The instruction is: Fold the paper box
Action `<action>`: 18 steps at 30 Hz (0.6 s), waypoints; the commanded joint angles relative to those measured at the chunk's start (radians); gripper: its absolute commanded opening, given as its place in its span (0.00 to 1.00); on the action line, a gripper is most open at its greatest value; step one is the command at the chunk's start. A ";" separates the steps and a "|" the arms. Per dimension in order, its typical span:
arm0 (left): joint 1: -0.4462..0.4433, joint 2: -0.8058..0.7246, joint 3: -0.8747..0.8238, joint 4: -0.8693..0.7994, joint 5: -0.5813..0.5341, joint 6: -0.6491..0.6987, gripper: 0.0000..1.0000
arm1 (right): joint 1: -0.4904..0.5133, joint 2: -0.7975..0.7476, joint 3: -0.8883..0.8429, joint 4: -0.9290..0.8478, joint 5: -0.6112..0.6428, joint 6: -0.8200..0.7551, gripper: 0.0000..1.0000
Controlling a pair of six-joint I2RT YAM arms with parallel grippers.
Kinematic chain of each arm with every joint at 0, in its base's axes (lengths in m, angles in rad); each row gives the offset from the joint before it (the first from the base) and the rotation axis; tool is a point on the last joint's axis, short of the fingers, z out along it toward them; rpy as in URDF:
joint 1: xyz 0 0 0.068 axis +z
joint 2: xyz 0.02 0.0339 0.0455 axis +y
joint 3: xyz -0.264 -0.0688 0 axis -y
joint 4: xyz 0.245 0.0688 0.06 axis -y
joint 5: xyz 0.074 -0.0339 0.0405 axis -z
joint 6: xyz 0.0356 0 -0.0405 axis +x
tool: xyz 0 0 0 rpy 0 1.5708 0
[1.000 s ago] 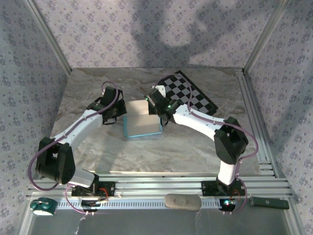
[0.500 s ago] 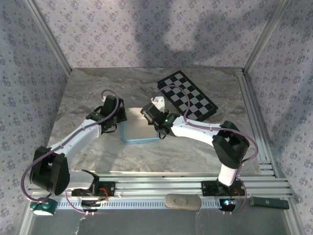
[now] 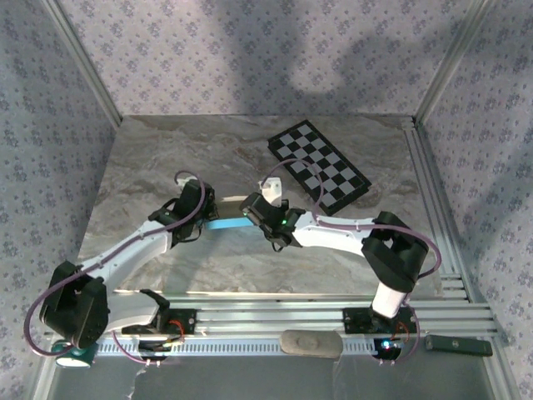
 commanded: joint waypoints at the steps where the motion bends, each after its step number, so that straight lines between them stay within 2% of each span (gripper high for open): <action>1: -0.034 -0.046 -0.030 0.087 0.038 -0.063 0.00 | 0.034 0.000 -0.035 -0.002 -0.001 0.015 0.00; 7: -0.077 -0.062 -0.082 0.099 0.022 -0.102 0.00 | 0.080 0.002 -0.063 -0.013 0.062 0.027 0.00; 15: -0.141 -0.144 -0.196 0.119 -0.053 -0.151 0.02 | 0.158 0.006 -0.140 0.009 0.201 0.054 0.00; 18: -0.169 -0.187 -0.276 0.172 -0.068 -0.180 0.03 | 0.184 0.006 -0.181 0.045 0.244 0.059 0.05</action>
